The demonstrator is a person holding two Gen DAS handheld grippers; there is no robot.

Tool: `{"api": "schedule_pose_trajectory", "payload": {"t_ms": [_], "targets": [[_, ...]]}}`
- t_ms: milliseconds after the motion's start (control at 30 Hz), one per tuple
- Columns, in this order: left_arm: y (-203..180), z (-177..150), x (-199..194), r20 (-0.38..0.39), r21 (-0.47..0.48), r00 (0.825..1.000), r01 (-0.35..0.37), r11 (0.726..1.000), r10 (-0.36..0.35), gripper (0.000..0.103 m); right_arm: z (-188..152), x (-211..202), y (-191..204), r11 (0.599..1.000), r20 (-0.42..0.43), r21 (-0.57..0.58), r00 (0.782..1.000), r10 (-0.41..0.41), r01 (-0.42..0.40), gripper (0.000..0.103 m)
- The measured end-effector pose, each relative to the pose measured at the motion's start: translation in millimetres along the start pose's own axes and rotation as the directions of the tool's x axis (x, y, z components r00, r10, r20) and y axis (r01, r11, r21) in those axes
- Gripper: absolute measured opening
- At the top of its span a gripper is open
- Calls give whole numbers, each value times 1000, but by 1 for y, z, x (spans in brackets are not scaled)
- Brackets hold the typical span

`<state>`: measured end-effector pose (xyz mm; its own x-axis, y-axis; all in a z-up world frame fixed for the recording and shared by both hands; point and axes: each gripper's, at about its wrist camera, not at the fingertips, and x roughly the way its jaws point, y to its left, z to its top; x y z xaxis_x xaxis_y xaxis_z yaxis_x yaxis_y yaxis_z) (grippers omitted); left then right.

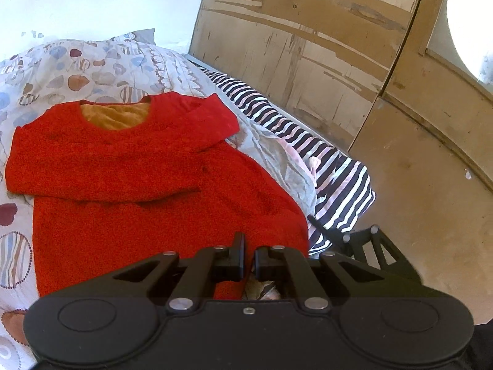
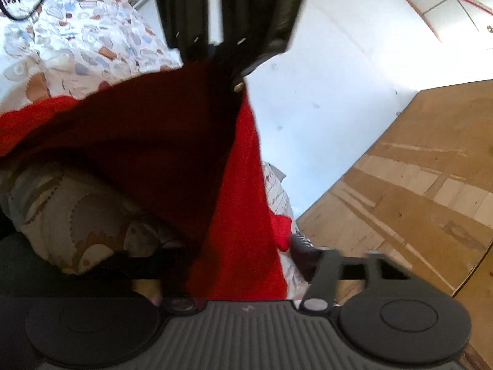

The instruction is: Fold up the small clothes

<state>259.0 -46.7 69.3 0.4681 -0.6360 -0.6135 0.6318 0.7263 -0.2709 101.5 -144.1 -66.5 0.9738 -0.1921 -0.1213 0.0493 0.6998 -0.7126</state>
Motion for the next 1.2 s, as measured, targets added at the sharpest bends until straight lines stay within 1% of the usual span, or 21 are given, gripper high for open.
{"api": "schedule_pose_trajectory", "payload": {"t_ms": [33,67,100,133,233,333,433,500,567,600,700,733,800,833,867,900,967,1000,1033,1133,1200], "targets": [[0,-1,-1,3,1,1000,2,1000,-2,5,0,-7,-4,1000,12,2,1000,7,-7,31],[1,-2,-2,6,1,1000,4,1000,-4,5,-1,-13,-8,1000,23,1,1000,10,-10,27],[1,-3,-4,10,2,1000,7,1000,-7,5,-1,-19,-13,1000,35,1,999,10,-10,19],[1,-5,-5,13,5,1000,11,1000,-11,5,-1,-23,-17,1000,47,4,999,12,-13,14],[-4,-13,-10,32,34,999,7,999,-8,6,0,-34,-37,999,70,25,997,40,-42,9],[-18,-30,-18,80,94,997,-33,995,25,10,7,-35,-59,993,99,49,990,105,-110,9],[-29,-51,-23,127,128,990,-75,989,59,23,19,-31,-75,983,133,29,975,178,-183,9],[-37,-68,-25,162,139,982,-122,983,99,53,28,-23,-87,972,147,39,964,224,-232,8],[-41,-84,-26,193,140,969,-186,973,157,72,36,-17,-97,960,160,60,952,261,-273,8],[-43,-90,-25,202,140,961,-220,965,190,77,38,-13,-103,954,165,74,947,275,-290,8],[-48,-106,-15,203,165,936,-321,933,286,83,46,9,-118,931,168,133,934,316,-339,9],[-49,-110,-11,201,178,932,-339,924,303,85,54,20,-132,923,168,154,930,326,-352,9],[-51,-117,1,193,204,919,-380,902,344,86,61,23,-141,908,169,194,924,342,-372,9],[-51,-120,8,187,213,903,-421,881,387,86,66,28,-149,902,168,208,922,348,-378,9],[-50,-120,17,179,221,881,-471,854,439,86,69,31,-153,896,168,223,921,352,-384,9],[-48,-121,27,173,229,847,-532,816,503,86,74,37,-155,893,169,232,920,354,-386,9],[-44,-121,44,181,246,766,-642,726,617,86,75,40,-157,890,174,245,921,349,-384,9],[-41,-121,51,179,255,733,-679,689,656,85,75,42,-158,892,176,249,923,342,-378,9],[-36,-121,57,170,264,711,-700,663,682,85,74,41,-159,893,176,254,925,336,-373,9],[-32,-124,56,185,252,690,-722,645,700,84,71,45,-162,885,171,285,928,331,-368,9],[-30,-126,52,195,252,680,-731,634,707,75,70,48,-164,880,171,309,931,322,-361,9]]}}
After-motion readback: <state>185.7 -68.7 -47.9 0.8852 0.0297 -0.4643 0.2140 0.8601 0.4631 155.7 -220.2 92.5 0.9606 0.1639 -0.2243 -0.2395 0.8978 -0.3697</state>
